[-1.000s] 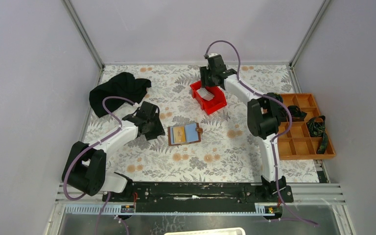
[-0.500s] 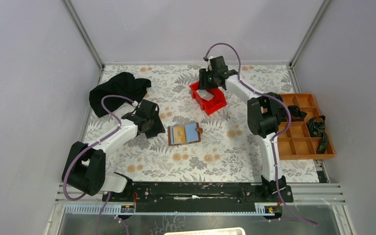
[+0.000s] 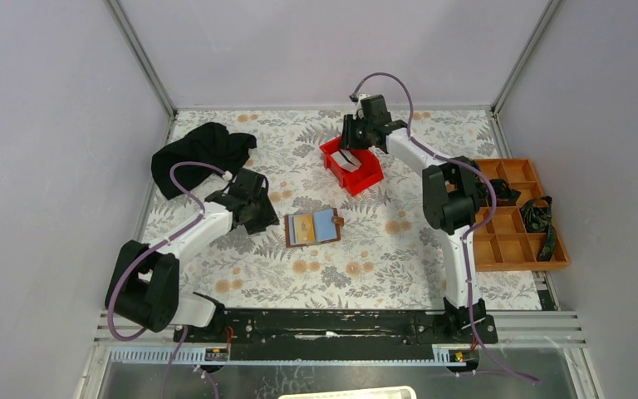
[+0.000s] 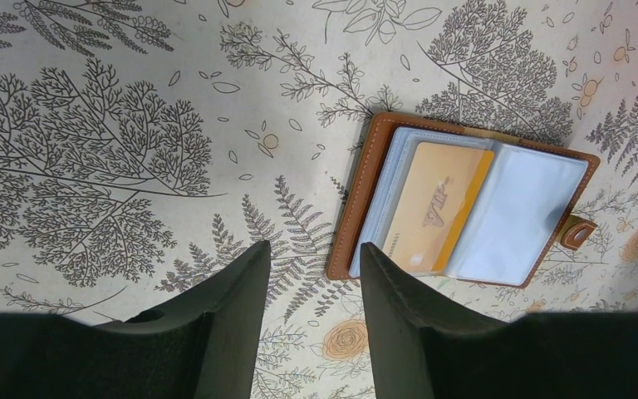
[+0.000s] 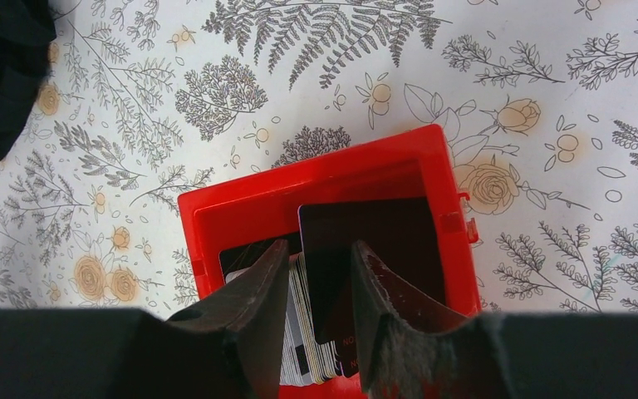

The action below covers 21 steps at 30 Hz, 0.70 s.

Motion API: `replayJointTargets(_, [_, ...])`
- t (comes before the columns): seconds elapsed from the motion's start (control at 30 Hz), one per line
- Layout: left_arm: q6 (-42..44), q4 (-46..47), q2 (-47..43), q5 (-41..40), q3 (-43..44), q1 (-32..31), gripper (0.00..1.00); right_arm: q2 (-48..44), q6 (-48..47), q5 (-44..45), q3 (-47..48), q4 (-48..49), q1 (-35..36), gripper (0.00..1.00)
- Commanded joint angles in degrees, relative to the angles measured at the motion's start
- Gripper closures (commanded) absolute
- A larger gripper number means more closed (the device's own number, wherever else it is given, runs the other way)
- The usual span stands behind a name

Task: Put the credit cards into the card holder
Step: Pick up the credit card from the storage box.

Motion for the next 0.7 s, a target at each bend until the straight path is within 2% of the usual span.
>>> replayJointTargets(0.0, [0.20,-0.31,-1.10,-0.52,0.85,0.48,0.49,-3.00,2.23,-2.08,-1.08,-2.73,0.41,0.68])
replayJointTargets(0.3, [-0.16,0.92,-0.88,0.59,0.02,0.48,0.49,-4.58,2.72,-2.41,-1.65,-3.40,0.47,0.68])
replayJointTargets(0.67, [0.02,1.54,-0.36,1.25,-0.24,0.50,0.51,-5.16,3.49,-3.42,-2.52,-3.73,0.52,0.61])
